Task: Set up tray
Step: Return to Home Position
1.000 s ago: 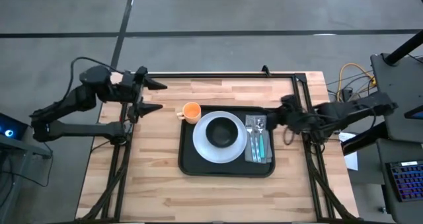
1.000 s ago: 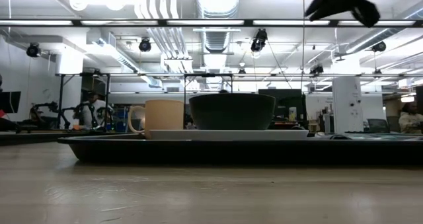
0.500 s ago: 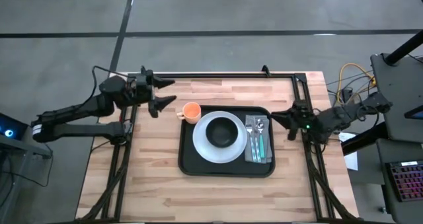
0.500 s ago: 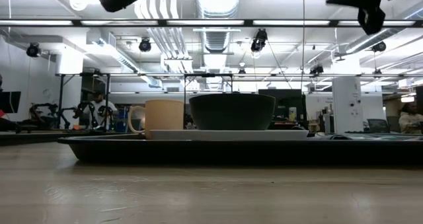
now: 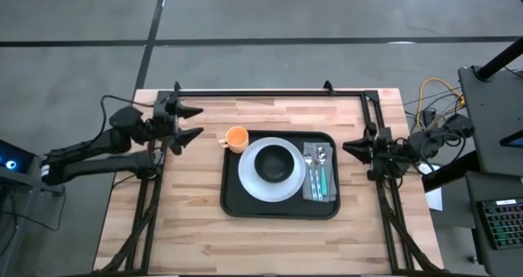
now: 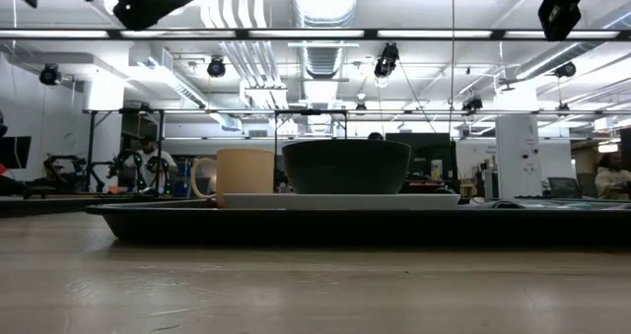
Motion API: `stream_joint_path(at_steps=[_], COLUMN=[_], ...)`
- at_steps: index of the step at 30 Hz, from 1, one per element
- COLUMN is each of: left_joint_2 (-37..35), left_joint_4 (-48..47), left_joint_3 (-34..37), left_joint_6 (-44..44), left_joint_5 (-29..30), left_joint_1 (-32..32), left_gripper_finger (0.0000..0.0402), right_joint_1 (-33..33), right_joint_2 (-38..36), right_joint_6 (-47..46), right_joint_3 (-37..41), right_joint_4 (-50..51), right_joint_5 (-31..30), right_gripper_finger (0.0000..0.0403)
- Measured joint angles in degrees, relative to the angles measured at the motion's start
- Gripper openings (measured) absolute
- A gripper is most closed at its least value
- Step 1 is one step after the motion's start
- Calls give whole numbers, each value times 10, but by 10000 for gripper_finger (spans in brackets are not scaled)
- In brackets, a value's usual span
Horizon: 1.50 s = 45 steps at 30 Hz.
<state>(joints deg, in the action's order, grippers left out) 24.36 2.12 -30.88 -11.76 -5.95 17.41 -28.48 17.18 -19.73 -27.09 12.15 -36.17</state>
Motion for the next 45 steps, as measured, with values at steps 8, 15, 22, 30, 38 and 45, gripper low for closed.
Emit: stream_joint_path(at_steps=[8,15,22,30,38,45], left_joint_2=[-83,-136,-184,-186,-163,-154], left_joint_4=[6,-5,-14,91,170,166], left_joint_3=[53,75,107,173,246,247], left_joint_6=[-10,-8,3,-10,6,19], left_joint_5=[-117,-139,-136,-138,-56,4], left_joint_1=[-1,-1,-1,-38,-124,-166], left_gripper_finger=[331,331,331,331,331,331], right_joint_1=[-12,-33,-67,-93,-93,-93], right_joint_2=[-11,-28,-49,-55,-55,-55], right_joint_6=[45,42,60,72,47,82], right_joint_3=[14,55,107,146,156,147], right_joint_4=[-4,-50,-124,-210,-225,-222], right_joint_5=[50,59,125,211,212,213], right_gripper_finger=[52,52,52,52,52,52])
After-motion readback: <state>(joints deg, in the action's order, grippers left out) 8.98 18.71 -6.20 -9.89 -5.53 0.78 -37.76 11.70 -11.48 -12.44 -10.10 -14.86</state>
